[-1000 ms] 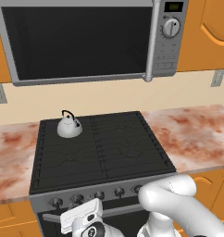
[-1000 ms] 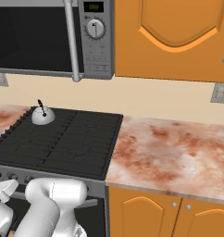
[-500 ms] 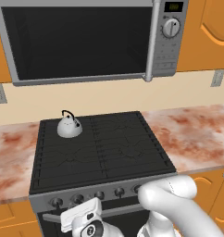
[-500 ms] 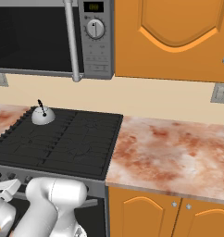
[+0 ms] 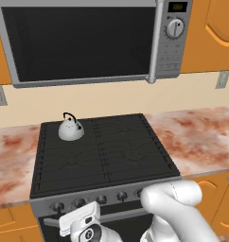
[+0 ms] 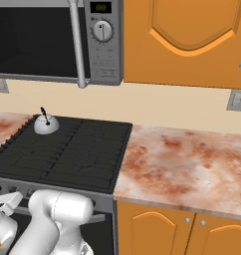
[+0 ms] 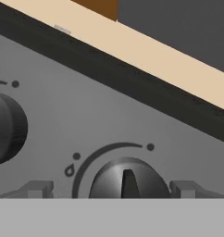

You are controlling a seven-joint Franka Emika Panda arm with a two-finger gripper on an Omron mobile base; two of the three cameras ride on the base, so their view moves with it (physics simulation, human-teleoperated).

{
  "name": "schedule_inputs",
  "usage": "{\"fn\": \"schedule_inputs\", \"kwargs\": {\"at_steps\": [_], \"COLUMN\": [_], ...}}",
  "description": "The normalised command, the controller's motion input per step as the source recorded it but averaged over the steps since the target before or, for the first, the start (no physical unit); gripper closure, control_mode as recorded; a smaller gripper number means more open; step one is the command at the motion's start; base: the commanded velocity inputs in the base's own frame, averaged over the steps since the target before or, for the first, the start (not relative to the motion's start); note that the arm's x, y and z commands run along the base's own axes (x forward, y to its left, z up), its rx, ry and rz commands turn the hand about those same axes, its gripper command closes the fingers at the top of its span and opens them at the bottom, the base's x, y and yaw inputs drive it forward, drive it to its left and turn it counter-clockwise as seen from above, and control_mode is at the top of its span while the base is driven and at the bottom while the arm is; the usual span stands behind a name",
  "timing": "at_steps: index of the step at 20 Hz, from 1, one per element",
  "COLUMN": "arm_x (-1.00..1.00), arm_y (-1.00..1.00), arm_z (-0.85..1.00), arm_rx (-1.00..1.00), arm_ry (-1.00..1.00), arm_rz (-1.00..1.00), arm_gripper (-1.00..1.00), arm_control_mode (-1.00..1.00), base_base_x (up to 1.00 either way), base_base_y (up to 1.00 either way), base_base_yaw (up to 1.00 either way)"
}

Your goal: The kettle is done boiling. Turn off the stove, then wait for 300 timesteps before moving the kettle to the dining table.

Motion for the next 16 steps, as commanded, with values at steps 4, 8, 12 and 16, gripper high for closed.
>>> {"fn": "schedule_inputs", "kwargs": {"at_steps": [4,8,12,16], "arm_x": [0.12,0.11,0.12,0.08], "arm_y": [0.0,0.0,0.01,0.01], "arm_z": [-0.08,-0.11,-0.09,-0.08], "arm_rx": [0.0,0.0,0.0,0.0], "arm_ry": [-0.02,-0.01,-0.01,-0.01], "arm_rz": [0.0,0.0,0.0,0.0], "arm_gripper": [-1.0,-1.0,1.0,1.0], "arm_control_mode": [-1.0,-1.0,-1.0,-1.0], "base_base_x": [0.0,0.0,0.0,0.0], "base_base_y": [0.0,0.0,0.0,0.0], "base_base_yaw": [0.0,0.0,0.0,0.0]}}
